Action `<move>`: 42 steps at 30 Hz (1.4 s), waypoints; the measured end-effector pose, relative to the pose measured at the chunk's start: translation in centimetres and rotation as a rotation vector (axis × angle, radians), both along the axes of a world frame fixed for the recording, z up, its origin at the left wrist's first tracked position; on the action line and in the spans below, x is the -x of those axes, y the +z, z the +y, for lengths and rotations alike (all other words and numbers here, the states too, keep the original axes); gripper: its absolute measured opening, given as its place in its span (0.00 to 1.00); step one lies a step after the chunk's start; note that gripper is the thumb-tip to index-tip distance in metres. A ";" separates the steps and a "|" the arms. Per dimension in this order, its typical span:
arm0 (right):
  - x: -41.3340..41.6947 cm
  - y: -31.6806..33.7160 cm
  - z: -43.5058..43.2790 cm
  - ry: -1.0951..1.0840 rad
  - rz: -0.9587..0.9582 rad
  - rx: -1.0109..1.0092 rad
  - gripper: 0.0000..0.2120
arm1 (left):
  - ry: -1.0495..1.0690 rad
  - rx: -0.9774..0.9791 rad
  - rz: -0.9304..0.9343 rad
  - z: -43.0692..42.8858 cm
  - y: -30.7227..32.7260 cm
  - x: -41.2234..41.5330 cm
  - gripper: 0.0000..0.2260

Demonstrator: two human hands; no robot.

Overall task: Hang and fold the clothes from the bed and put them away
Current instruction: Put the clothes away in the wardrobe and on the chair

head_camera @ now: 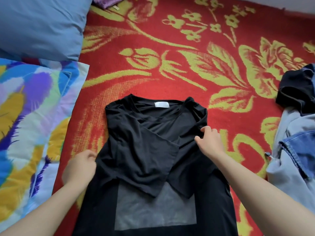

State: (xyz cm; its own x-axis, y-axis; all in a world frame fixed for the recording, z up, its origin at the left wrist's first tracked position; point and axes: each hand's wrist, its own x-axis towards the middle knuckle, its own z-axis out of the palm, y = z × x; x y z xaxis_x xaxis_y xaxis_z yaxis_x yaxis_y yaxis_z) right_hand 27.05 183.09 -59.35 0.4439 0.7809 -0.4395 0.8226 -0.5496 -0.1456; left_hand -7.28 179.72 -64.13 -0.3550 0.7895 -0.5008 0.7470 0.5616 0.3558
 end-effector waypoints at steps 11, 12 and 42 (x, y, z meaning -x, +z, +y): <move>-3.7 -2.3 4.7 -0.335 0.349 -0.089 0.29 | 0.545 -0.052 -0.880 10.1 0.5 -5.0 0.23; -3.9 -2.4 5.3 -0.360 0.359 -0.122 0.27 | 0.550 -0.049 -0.906 10.9 0.7 -5.3 0.21; -8.2 3.6 1.6 -0.634 0.907 -0.383 0.15 | 0.218 -0.269 -0.962 11.6 7.5 1.3 0.19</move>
State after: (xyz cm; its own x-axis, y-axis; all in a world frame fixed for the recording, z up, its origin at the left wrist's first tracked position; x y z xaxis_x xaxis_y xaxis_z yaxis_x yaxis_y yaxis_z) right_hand 35.27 184.68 -55.74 0.4461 0.6821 -0.5794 -0.0730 -0.6175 -0.7832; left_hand -8.54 191.28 -56.62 -0.0452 0.8841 -0.4650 -0.0304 0.4641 0.8853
